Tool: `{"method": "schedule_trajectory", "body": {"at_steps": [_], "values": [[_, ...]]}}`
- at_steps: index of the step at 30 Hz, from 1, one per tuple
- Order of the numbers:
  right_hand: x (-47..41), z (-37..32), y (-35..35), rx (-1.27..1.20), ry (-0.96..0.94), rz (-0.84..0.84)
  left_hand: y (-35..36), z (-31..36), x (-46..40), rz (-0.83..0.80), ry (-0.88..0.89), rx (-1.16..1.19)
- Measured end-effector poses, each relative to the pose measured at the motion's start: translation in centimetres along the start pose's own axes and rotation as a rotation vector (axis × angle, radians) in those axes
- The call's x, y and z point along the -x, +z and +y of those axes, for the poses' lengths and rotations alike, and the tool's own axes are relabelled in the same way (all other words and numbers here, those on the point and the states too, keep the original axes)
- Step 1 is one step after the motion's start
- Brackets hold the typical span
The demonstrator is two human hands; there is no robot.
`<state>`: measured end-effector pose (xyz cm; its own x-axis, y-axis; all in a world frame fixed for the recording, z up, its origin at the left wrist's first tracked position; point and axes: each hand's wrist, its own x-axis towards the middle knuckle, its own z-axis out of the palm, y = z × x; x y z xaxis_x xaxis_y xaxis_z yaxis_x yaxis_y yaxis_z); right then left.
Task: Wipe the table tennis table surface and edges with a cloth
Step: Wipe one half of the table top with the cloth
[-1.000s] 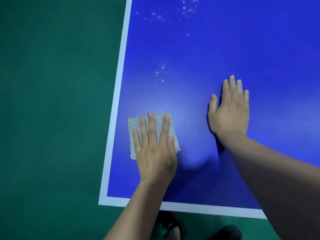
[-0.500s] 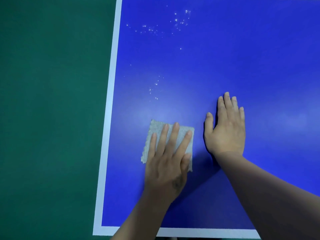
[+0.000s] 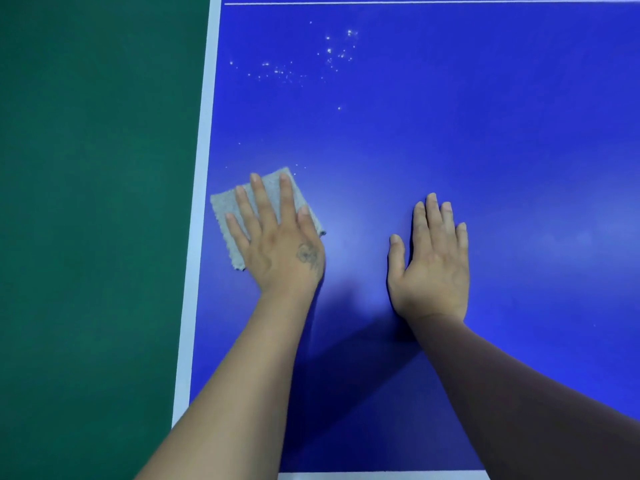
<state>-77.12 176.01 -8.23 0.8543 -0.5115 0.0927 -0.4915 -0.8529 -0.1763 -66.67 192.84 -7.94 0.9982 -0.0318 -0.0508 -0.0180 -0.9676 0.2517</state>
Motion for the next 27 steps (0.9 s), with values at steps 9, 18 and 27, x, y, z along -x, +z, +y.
{"method": "schedule_trajectory", "body": {"at_steps": [9, 18, 27], "values": [[0.1, 0.2, 0.3, -0.034, -0.018, 0.061, 0.3, 1.5, 4.3, -0.074, 0.48, -0.073], [-0.1, 0.2, 0.4, -0.067, -0.015, 0.058, -1.1, -3.3, 2.7, -0.076, 0.196, -0.065], [-0.2, 0.2, 0.1, -0.1, -0.007, 0.063, 0.8, 5.6, -3.6, -0.053, 0.199, -0.026]]}}
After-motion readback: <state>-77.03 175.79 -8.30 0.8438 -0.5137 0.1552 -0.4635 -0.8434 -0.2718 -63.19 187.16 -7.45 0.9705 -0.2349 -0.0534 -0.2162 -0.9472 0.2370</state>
